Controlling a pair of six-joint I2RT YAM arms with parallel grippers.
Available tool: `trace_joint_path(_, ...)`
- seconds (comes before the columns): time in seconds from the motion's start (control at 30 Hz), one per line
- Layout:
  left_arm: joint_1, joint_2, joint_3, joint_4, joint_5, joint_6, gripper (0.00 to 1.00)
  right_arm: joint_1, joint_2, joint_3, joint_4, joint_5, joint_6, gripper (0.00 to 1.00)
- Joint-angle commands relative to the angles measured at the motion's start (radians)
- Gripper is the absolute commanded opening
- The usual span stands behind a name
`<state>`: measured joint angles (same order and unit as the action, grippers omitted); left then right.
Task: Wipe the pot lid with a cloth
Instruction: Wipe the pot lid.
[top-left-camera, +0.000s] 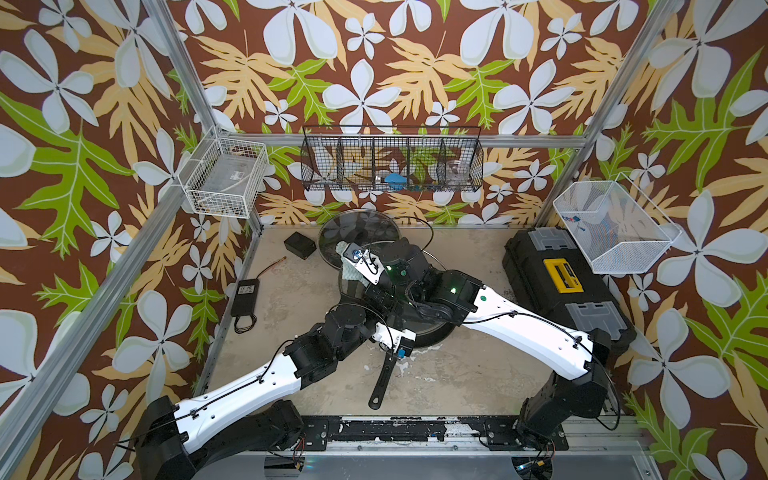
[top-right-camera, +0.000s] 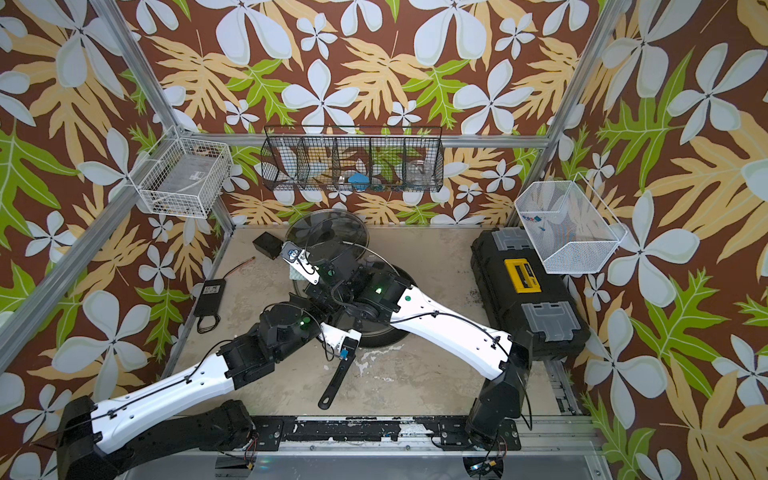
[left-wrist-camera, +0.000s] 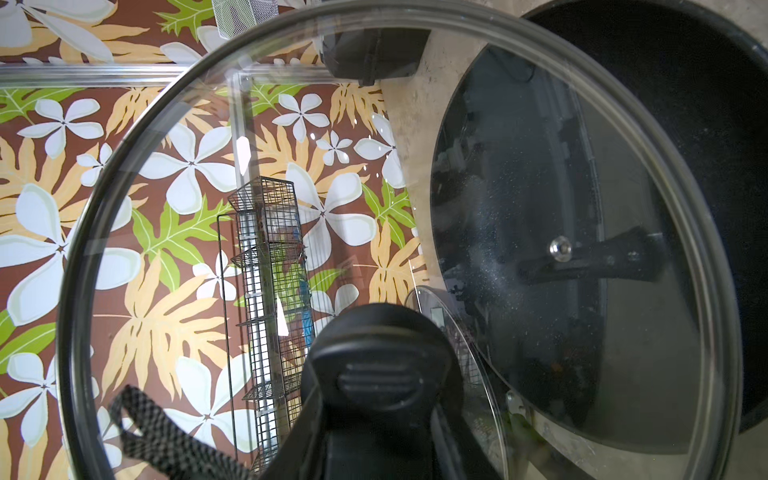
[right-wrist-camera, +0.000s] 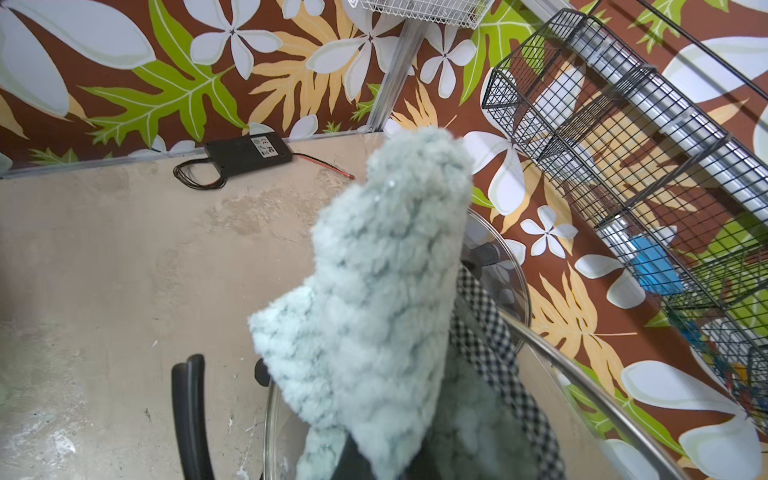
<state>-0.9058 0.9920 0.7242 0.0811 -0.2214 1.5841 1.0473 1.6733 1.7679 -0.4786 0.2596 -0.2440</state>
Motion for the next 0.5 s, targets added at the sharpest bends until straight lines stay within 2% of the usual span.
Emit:
trace_joint_path(0.0,-0.001,-0.006,0.008,0.126,-0.025,0.035,0.00,-0.009,-0.040,-0.024,0.017,0.080,-0.034,0.00)
trace_joint_path(0.17,-0.002,-0.003,0.019,0.126,-0.014,-0.041,0.00,-0.073,-0.164,-0.132,0.051,0.115,-0.014,0.00)
trace_joint_path(0.3,-0.001,0.007,0.076,0.091,0.012,-0.251,0.00,-0.133,-0.282,-0.237,0.065,0.113,0.020,0.00)
trace_joint_path(0.47,-0.001,0.013,0.120,0.108,0.026,-0.541,0.00,-0.153,-0.411,-0.371,0.075,0.131,0.065,0.00)
